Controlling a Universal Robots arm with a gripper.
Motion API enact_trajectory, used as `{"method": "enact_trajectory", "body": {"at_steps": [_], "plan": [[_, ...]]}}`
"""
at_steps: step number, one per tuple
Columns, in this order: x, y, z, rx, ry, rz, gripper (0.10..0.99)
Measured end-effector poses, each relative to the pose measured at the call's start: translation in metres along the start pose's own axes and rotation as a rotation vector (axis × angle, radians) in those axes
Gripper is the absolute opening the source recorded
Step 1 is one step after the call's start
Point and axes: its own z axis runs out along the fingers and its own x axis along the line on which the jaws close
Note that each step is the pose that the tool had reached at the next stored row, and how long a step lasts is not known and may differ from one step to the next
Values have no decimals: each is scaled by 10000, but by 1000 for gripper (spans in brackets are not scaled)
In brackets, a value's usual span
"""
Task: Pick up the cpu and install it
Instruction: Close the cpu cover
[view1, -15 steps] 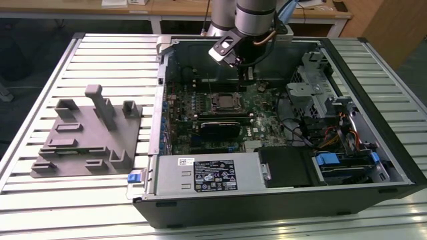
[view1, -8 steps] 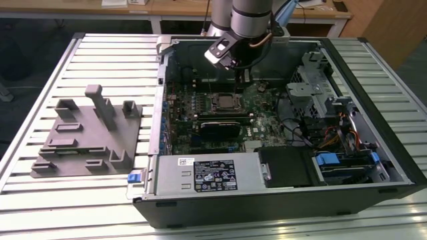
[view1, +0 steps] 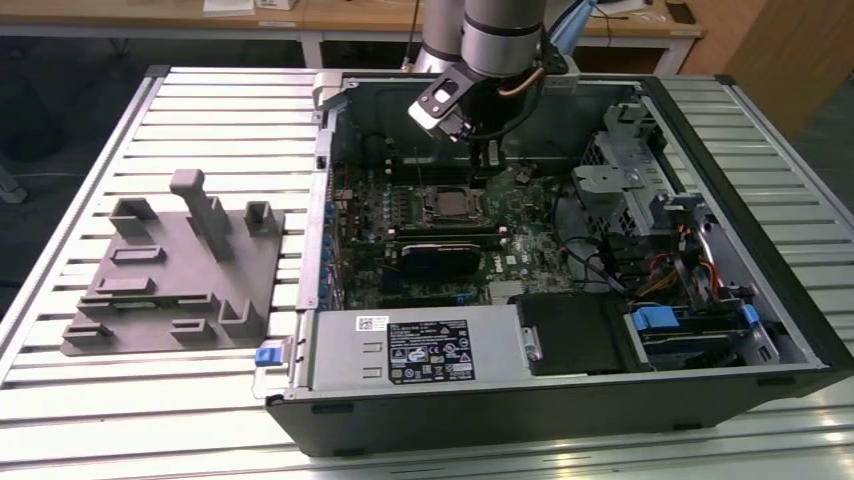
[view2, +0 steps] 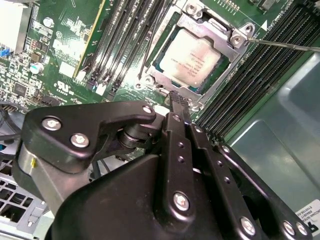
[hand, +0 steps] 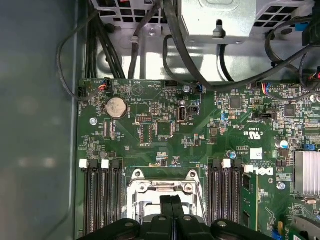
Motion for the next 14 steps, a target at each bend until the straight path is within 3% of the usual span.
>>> {"method": "enact_trajectory", "body": {"at_steps": [14], "plan": [[-19, -142, 20, 0, 0, -12, 106]]}}
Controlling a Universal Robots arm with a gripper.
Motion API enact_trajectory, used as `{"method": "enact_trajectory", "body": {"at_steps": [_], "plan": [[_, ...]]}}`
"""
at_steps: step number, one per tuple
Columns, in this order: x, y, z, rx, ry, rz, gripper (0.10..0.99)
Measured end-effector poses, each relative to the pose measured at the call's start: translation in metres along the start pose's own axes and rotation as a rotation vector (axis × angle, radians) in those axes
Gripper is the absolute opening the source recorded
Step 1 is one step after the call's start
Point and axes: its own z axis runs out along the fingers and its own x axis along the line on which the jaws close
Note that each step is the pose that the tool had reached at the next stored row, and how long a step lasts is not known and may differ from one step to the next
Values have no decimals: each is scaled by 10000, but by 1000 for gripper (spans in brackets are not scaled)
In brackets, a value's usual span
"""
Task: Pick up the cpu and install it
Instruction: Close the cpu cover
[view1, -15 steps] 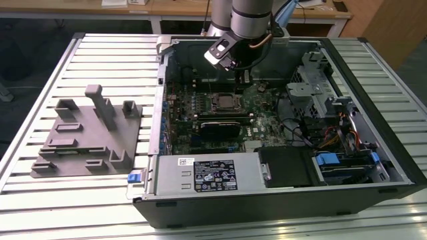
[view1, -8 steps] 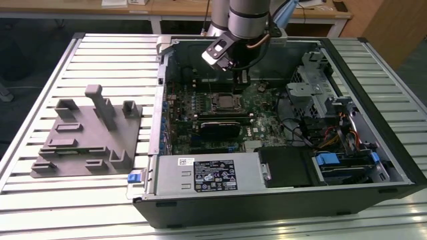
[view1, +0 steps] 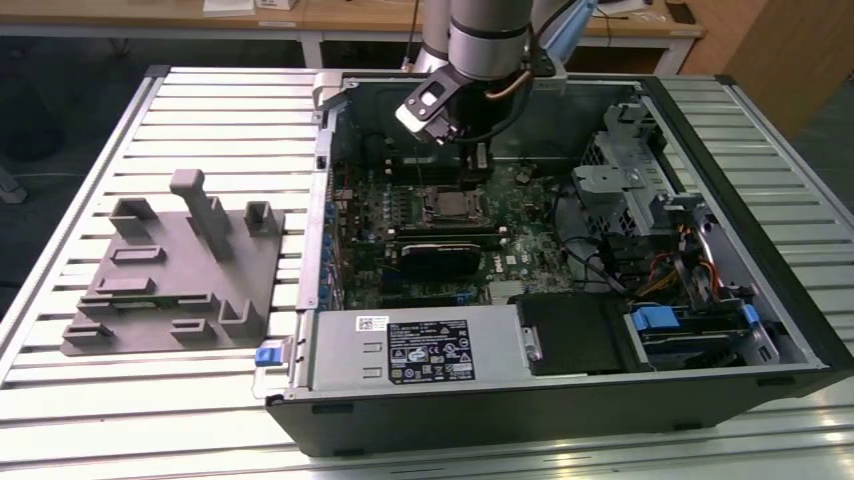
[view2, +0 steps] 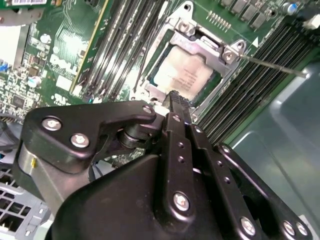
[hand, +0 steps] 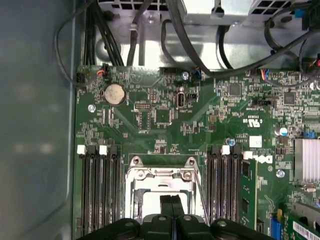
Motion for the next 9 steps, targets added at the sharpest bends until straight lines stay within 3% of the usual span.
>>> {"method": "enact_trajectory", "body": {"at_steps": [5, 9], "plan": [[0, -99, 30, 0, 0, -2, 106], [0, -121, 48, 1, -1, -1, 106]]}}
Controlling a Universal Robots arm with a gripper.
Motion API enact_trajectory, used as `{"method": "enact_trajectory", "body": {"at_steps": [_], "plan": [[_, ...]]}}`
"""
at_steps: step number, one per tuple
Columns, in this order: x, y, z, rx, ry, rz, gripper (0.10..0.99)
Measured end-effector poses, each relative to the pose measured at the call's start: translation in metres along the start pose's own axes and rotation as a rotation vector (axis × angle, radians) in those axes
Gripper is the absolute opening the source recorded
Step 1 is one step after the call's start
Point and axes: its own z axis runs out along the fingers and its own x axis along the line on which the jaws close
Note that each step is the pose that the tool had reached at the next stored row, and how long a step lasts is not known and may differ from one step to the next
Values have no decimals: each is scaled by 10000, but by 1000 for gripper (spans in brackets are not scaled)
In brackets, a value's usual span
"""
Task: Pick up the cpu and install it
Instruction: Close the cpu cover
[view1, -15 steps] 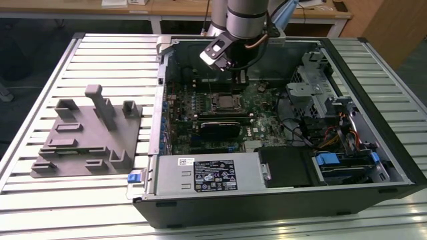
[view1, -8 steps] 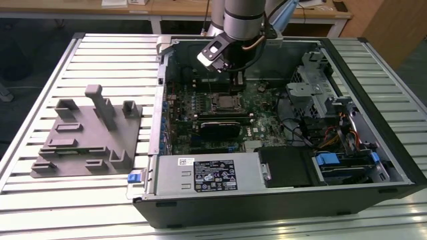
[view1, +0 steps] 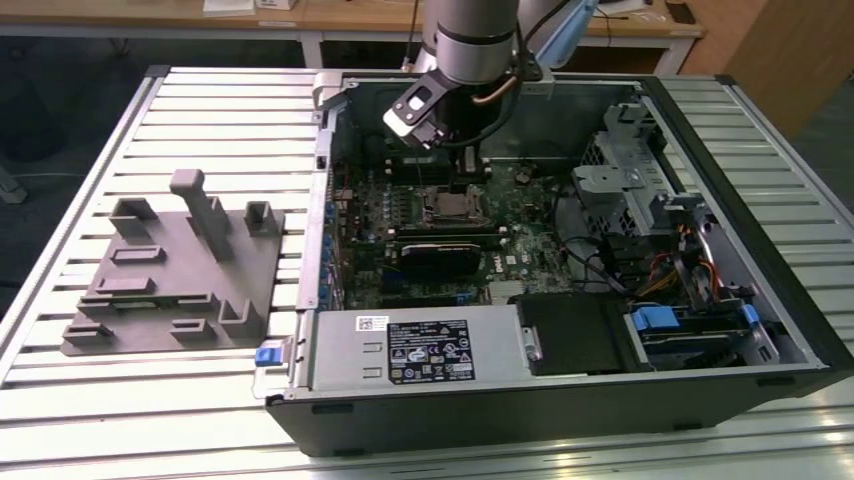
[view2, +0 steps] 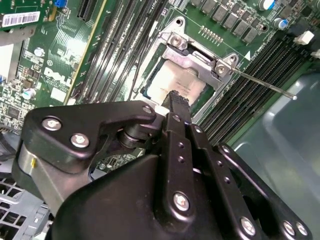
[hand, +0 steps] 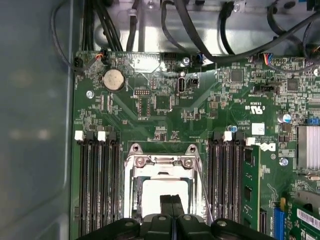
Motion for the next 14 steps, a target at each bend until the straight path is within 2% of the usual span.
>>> {"method": "enact_trajectory", "body": {"at_steps": [14], "plan": [[1, -47, 92, -1, 3, -1, 106]]}}
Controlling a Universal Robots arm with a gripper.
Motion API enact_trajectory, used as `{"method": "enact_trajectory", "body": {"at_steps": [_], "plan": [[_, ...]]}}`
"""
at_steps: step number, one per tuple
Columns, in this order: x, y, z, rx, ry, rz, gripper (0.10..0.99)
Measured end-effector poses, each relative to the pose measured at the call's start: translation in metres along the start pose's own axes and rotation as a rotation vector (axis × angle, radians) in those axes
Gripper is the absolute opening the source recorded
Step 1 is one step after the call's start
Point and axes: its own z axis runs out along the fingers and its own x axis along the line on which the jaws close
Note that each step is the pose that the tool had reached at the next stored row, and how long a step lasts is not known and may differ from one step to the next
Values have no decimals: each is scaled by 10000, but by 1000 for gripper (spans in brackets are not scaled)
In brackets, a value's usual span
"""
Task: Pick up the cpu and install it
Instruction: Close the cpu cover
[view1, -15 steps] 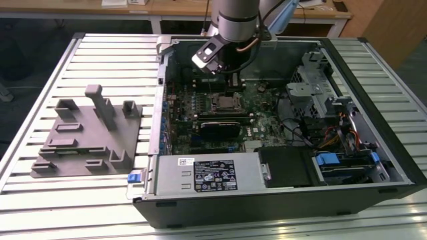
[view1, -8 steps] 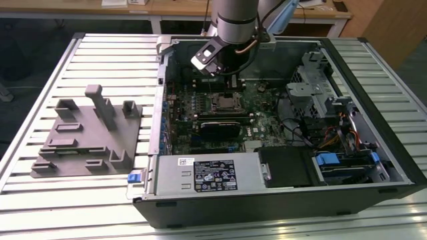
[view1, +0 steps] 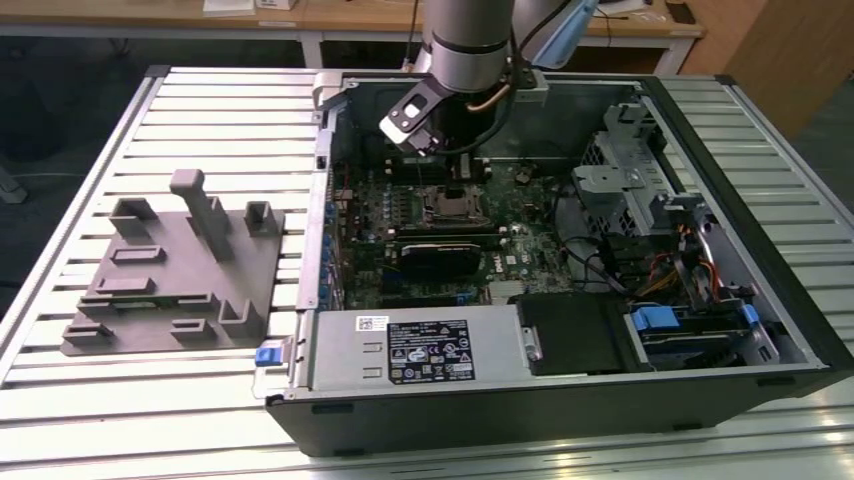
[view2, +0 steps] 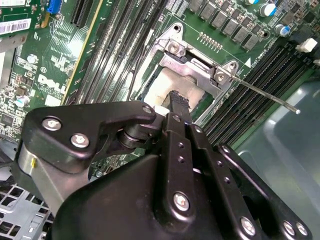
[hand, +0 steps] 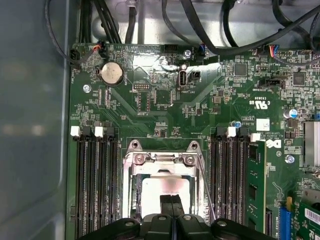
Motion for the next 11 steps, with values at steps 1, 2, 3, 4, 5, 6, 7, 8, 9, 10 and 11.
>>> {"method": "enact_trajectory", "body": {"at_steps": [1, 2, 3, 4, 5, 6, 7, 8, 9, 10, 11], "plan": [[0, -4, 5, 0, 0, 0, 106], [0, -10, 11, 0, -1, 0, 106], [0, -15, 16, 0, -1, 0, 106], [0, -21, 22, 0, -1, 0, 106], [0, -29, 28, 0, -1, 0, 106], [0, -45, 32, 1, -2, 0, 106], [0, -58, 38, 0, -1, 0, 106], [1, -68, 43, 0, 0, 0, 106], [1, -77, 49, -1, 1, 0, 106], [1, -86, 55, 0, 0, 0, 106], [1, -96, 60, 0, 0, 0, 106]]}}
